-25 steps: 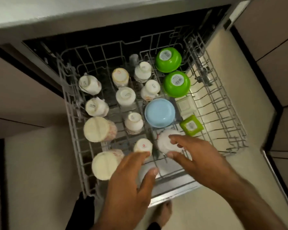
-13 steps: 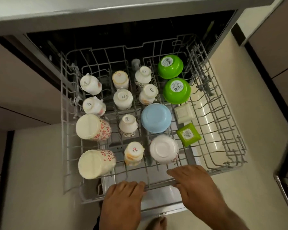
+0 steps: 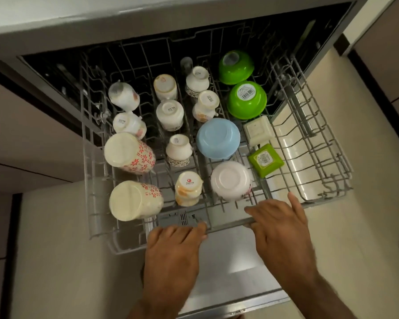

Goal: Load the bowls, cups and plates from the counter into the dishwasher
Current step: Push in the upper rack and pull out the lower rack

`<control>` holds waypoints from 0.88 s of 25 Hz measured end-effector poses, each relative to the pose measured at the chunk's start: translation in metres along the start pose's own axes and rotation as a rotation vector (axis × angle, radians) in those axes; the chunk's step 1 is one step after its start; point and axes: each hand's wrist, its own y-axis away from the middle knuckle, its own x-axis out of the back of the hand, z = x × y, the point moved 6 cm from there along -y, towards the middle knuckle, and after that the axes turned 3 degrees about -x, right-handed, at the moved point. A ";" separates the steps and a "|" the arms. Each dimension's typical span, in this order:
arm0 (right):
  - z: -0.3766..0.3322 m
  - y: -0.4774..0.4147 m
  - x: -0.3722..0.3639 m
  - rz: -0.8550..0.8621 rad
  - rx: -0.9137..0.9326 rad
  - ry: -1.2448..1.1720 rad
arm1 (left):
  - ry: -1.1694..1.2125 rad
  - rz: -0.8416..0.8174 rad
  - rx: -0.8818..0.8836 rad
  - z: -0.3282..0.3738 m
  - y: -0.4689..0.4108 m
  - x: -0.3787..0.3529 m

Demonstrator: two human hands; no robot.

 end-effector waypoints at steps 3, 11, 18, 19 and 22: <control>-0.003 -0.032 -0.008 0.003 -0.026 0.016 | 0.007 0.043 -0.018 -0.016 -0.032 0.003; -0.009 -0.132 -0.021 0.066 0.037 -0.002 | -0.062 0.180 -0.080 -0.065 -0.124 0.008; -0.014 -0.236 -0.036 0.113 0.044 -0.043 | 0.035 0.175 -0.097 -0.113 -0.220 0.011; -0.015 -0.247 -0.038 0.116 0.044 -0.050 | 0.039 0.175 -0.101 -0.120 -0.231 0.011; -0.016 -0.272 -0.045 0.098 0.031 -0.070 | 0.021 0.195 -0.108 -0.135 -0.252 0.011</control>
